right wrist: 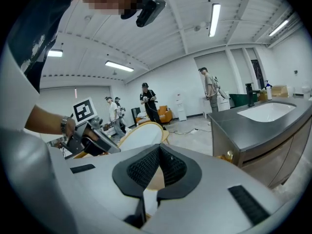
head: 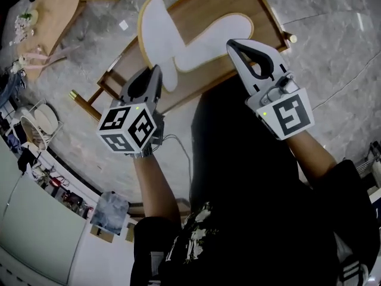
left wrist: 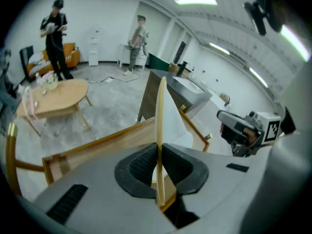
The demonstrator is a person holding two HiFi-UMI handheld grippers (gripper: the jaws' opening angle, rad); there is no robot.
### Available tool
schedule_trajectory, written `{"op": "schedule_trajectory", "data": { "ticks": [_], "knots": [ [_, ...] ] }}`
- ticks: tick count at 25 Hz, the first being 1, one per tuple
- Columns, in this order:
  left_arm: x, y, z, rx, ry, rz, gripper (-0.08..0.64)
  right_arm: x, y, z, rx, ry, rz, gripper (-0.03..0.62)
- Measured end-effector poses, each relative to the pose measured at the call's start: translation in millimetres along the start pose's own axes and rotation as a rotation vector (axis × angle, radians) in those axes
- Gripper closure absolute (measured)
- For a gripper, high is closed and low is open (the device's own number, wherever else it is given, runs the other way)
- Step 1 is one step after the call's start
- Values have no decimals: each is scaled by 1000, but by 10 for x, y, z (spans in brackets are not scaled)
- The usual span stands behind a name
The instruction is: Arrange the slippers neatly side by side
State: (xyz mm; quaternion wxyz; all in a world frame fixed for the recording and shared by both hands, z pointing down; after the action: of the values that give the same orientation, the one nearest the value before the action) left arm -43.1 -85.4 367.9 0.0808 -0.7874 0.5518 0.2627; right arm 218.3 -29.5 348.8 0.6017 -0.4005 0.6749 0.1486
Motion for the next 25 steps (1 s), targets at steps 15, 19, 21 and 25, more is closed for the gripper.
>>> {"op": "schedule_trajectory", "data": {
  "ticks": [15,19,21,25],
  "knots": [
    [-551,385,166,-82,1,340,526,211,127,-415,112,86,68,595],
    [-767,547,86,-116,22,422,527,112,262,-618,146,121,48,595],
    [-896,593,30,-138,42,464,526,61,320,-703,161,138,41,595],
    [-1142,654,-117,-159,69,519,526,-46,395,-838,189,168,49,595]
  ]
}}
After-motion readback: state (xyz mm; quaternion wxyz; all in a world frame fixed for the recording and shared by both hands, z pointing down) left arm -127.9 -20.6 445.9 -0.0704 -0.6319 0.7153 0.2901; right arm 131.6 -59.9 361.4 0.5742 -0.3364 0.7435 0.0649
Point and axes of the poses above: the fingertips, and each gripper's own axes: z backward along the fingers, y to its left, x out of its top, the point moved 9 cm from there along z, backward along the fingers, and after that the axes turned 14 degrees about x, right-handed, at the moved point
